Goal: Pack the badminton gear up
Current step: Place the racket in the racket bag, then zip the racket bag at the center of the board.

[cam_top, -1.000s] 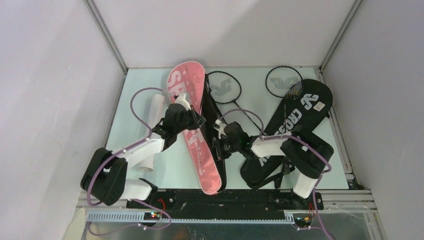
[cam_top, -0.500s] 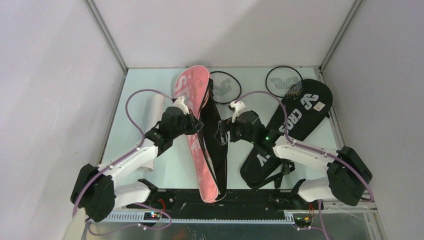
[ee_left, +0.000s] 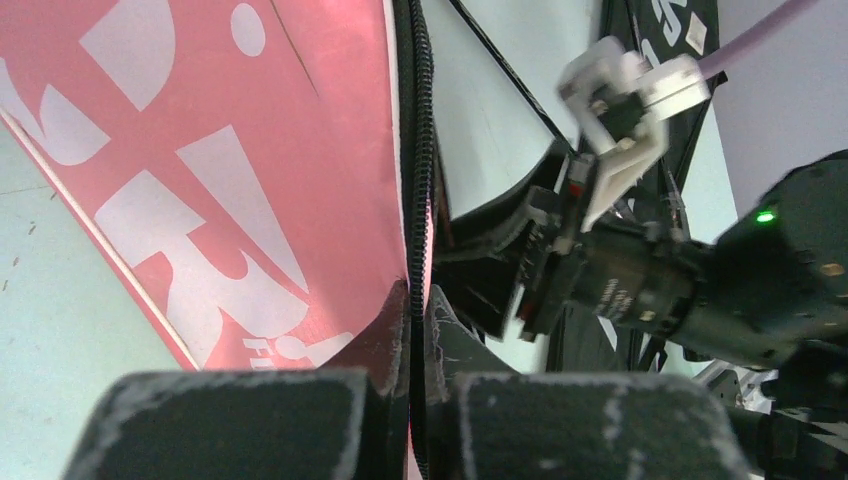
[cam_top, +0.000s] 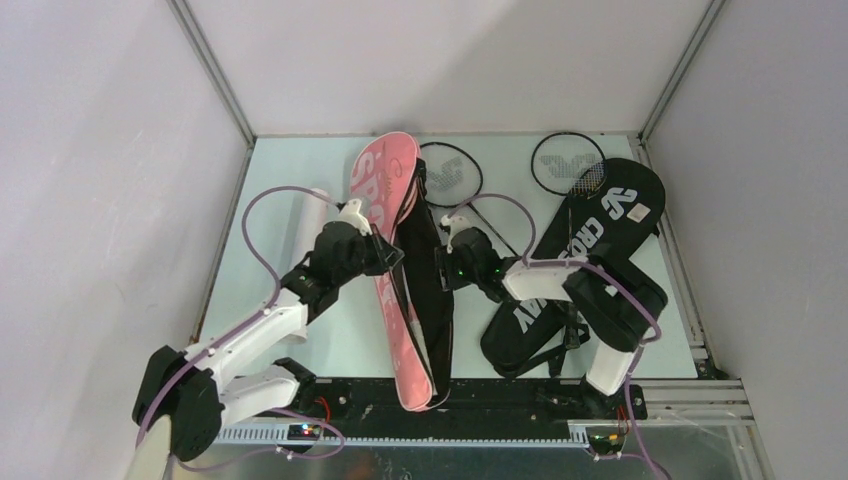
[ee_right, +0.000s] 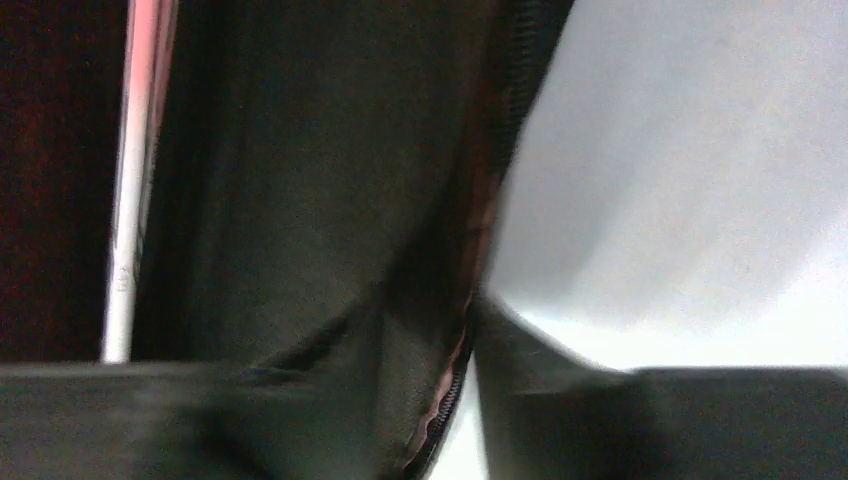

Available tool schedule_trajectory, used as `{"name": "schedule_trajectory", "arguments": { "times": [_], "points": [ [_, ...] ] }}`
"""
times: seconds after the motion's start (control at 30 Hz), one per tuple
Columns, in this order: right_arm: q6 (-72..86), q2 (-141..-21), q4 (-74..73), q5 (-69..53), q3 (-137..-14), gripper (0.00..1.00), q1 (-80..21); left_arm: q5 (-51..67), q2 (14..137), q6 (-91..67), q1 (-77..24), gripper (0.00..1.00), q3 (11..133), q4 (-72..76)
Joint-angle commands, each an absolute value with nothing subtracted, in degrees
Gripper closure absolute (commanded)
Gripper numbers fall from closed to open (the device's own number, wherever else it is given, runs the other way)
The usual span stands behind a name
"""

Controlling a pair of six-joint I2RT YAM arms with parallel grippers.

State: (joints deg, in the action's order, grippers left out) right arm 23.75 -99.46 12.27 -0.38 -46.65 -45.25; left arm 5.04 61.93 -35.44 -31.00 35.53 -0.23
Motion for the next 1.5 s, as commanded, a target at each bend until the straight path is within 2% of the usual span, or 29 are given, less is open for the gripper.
{"name": "schedule_trajectory", "arguments": {
  "times": [0.0,0.07,0.23,0.4,0.5,0.73,0.93,1.13,1.33,1.4,1.47],
  "points": [
    [25.6,-103.4,17.4,-0.3,-48.8,0.91,-46.6,4.2,56.9,-35.9,-30.9,1.0,35.5,2.4],
    [22.8,-100.9,15.5,2.0,-49.8,1.0,-46.3,3.1,54.8,-35.6,-30.9,1.0,35.5,0.7],
    [4.4,-89.5,3.8,11.4,-60.0,1.0,-44.8,1.9,48.7,-36.2,-31.5,1.0,33.9,-1.5],
    [-9.0,-83.6,-5.4,1.8,-67.7,1.0,-41.6,3.4,49.7,-34.8,-36.5,0.94,33.7,0.5],
    [-17.7,-83.7,-13.7,-3.0,-74.4,1.0,-40.8,5.4,53.5,-34.2,-39.7,0.94,34.6,5.0],
    [-29.4,-86.9,-23.7,-4.0,-86.5,1.0,-39.6,5.9,64.0,-34.4,-46.7,0.99,42.0,11.3],
    [-28.7,-90.3,-33.0,-7.4,-102.5,1.0,-39.4,3.9,62.9,-34.1,-47.8,1.0,46.7,13.8],
    [-35.5,-90.5,-30.4,-7.8,-102.4,1.0,-39.7,2.9,64.9,-34.2,-49.4,1.0,48.6,16.0],
    [-42.5,-90.5,-31.4,-8.6,-98.4,1.0,-37.0,7.9,80.2,-32.7,-52.7,1.0,55.2,20.4],
    [-45.9,-88.9,-30.7,-10.1,-94.8,1.0,-35.6,9.1,84.0,-31.2,-53.7,0.95,57.6,20.0],
    [-49.1,-87.2,-29.4,-14.2,-90.7,1.0,-33.5,9.5,86.3,-28.5,-55.2,0.82,59.8,17.3]
  ]
}}
